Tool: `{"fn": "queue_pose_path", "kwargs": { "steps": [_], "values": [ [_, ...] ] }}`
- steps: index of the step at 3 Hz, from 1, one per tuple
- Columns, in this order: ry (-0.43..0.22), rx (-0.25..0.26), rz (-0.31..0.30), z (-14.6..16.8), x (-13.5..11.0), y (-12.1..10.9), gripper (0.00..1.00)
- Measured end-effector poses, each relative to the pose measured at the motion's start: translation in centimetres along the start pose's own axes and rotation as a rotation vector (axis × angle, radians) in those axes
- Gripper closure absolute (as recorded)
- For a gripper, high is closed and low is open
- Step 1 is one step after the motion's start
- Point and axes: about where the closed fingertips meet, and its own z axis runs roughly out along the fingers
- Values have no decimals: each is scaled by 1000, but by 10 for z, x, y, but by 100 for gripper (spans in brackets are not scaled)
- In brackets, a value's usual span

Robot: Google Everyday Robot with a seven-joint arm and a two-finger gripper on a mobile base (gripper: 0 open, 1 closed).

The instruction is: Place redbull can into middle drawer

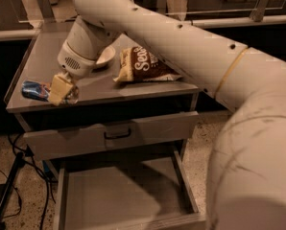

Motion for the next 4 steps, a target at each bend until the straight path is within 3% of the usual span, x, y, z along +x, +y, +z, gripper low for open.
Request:
{"fn": "queue_pose_path", "kwargs": {
  "steps": [1, 2, 4],
  "values": [
    [-5, 57, 11, -14, 15, 20, 100],
    [31, 196, 27, -13, 57, 59, 100],
    [42, 191, 26, -8, 61, 61, 100]
  ]
}}
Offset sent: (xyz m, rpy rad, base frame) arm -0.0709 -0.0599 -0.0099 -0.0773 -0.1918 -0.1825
